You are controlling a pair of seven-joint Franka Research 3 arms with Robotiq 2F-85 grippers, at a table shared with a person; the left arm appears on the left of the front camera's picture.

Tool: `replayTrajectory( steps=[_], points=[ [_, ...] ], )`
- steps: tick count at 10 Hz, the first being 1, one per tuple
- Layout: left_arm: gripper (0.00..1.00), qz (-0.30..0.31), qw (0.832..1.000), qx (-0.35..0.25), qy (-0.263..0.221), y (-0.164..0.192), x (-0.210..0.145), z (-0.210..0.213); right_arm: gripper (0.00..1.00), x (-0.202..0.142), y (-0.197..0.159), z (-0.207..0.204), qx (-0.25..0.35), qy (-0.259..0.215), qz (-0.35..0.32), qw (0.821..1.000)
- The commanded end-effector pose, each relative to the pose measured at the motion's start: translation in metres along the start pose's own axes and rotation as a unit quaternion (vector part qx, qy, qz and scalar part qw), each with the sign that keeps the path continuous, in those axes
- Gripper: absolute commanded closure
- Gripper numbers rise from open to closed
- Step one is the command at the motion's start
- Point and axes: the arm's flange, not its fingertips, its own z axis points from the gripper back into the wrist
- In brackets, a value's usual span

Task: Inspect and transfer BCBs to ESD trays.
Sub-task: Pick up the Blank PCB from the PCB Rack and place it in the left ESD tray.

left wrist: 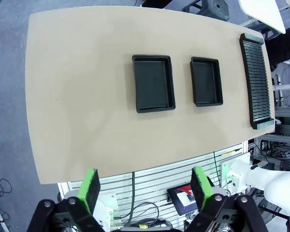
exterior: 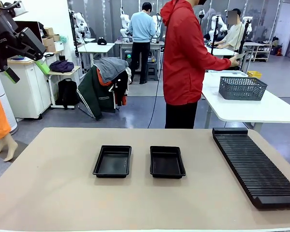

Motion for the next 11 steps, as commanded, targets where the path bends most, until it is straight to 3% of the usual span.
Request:
replayTrajectory(
  steps=[1,11],
  points=[
    [0.0,0.001,1.0,0.0,0.0,0.0002,-0.0005,-0.0005,0.0,0.0,0.0001,0.0,0.0,0.0,0.0,1.0],
    [0.0,0.001,1.0,0.0,0.0,0.0002,-0.0005,-0.0005,0.0,0.0,0.0001,0.0,0.0,0.0,0.0,1.0]
  ],
)
